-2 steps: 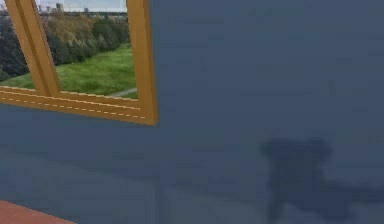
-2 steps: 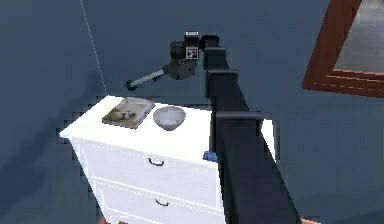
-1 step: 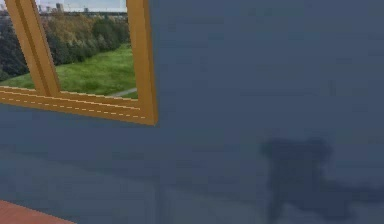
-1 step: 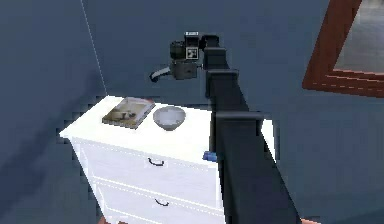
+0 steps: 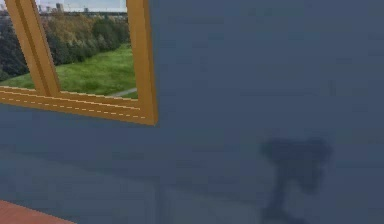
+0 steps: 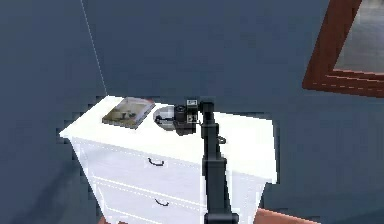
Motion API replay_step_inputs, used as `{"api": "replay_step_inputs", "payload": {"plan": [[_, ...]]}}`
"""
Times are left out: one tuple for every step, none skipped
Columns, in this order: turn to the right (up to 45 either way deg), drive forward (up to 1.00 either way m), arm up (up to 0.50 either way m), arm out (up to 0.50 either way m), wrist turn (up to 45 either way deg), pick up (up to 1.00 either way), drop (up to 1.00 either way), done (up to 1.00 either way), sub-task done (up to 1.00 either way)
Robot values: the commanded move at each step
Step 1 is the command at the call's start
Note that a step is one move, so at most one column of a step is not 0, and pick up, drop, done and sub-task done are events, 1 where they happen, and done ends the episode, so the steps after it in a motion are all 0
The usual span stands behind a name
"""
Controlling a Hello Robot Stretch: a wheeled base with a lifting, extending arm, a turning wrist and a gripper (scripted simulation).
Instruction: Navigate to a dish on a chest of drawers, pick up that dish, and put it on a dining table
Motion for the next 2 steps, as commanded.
{"api": "replay_step_inputs", "payload": {"plan": [[0.0, 0.00, 0.00, 0.00, 0.0, 1.00, 0.00, 0.00, 0.00], [0.0, 0.00, 0.10, 0.00, 0.0, 0.00, 0.00, 0.00, 0.00]]}}
